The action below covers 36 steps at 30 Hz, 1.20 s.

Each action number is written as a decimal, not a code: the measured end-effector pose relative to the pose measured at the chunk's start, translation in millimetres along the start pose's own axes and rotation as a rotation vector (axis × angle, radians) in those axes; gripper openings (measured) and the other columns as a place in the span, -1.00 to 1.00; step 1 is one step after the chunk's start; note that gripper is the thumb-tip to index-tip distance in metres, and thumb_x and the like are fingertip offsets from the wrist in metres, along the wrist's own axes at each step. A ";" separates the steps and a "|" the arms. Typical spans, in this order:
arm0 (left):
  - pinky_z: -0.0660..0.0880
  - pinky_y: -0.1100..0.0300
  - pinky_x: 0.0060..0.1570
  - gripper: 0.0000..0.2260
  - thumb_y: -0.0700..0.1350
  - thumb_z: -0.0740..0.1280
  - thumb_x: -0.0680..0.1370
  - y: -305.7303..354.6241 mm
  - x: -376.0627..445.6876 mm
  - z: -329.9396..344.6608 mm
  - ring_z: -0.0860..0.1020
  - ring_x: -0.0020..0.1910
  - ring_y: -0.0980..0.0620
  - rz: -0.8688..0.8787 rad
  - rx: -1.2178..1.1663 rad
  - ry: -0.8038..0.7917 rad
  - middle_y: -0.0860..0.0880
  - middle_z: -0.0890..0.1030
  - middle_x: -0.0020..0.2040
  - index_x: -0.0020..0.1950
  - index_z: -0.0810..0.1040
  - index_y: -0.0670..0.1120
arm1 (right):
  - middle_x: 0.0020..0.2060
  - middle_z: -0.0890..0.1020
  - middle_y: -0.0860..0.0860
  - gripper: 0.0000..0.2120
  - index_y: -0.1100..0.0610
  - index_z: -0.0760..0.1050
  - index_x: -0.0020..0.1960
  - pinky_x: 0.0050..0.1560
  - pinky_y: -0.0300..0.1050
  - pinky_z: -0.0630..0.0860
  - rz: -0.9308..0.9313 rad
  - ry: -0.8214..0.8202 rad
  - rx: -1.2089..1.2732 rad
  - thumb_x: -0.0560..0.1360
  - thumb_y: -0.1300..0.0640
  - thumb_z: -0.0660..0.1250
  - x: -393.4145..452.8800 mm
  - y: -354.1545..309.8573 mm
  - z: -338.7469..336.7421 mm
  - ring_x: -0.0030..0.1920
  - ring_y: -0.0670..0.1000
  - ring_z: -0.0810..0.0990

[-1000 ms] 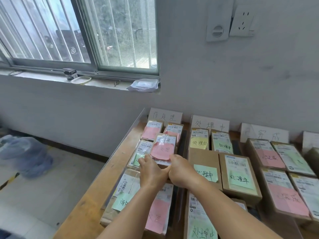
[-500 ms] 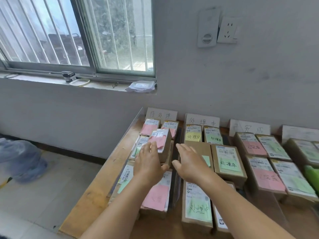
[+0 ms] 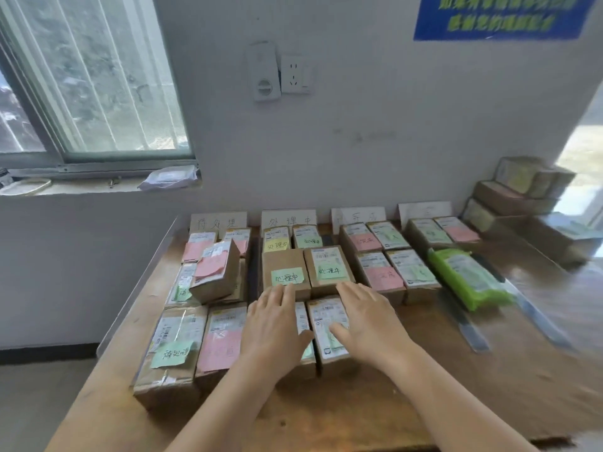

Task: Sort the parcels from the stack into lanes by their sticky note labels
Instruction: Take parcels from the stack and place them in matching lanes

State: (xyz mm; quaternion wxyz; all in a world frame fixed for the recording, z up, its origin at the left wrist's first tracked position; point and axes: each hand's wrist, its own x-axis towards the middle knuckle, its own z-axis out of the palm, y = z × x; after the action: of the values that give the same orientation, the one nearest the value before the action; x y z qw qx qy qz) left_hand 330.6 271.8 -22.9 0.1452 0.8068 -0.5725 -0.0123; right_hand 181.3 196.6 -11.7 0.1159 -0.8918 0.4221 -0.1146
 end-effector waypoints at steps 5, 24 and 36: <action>0.00 0.03 0.46 -0.21 0.18 0.32 0.50 59.8 -0.1 9.6 0.02 0.53 -0.02 0.089 -0.065 -0.019 0.02 0.08 0.55 0.56 -0.06 0.01 | 0.50 0.18 -0.02 -0.31 0.05 0.06 0.53 0.46 -0.05 0.02 0.131 0.051 -0.022 0.52 -0.13 0.26 -34.6 49.9 -23.5 0.50 -0.01 0.08; 0.13 0.09 0.41 -0.30 0.21 0.27 0.51 364.6 4.5 85.0 0.17 0.47 0.04 0.270 -0.145 -0.037 0.04 0.23 0.50 0.54 0.07 -0.02 | 0.49 0.19 -0.04 -0.38 0.08 0.10 0.52 0.47 -0.03 0.05 0.315 0.077 -0.022 0.56 -0.15 0.18 -153.7 321.3 -131.4 0.50 -0.01 0.06; 0.23 0.10 0.37 -0.31 0.18 0.29 0.52 469.1 72.6 110.7 0.26 0.43 0.01 0.297 -0.212 -0.015 0.01 0.30 0.47 0.54 0.10 -0.04 | 0.47 0.23 -0.04 -0.43 0.07 0.16 0.48 0.41 -0.04 0.10 0.413 0.138 0.058 0.56 -0.13 0.18 -140.5 432.9 -178.9 0.47 0.02 0.13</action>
State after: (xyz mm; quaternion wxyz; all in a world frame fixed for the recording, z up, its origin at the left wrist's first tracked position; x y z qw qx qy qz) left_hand -96.7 38.3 -1.7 0.2252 0.6934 -0.6821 -0.0570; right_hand -273.9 19.4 11.3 0.1331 -0.7729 0.5991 -0.1613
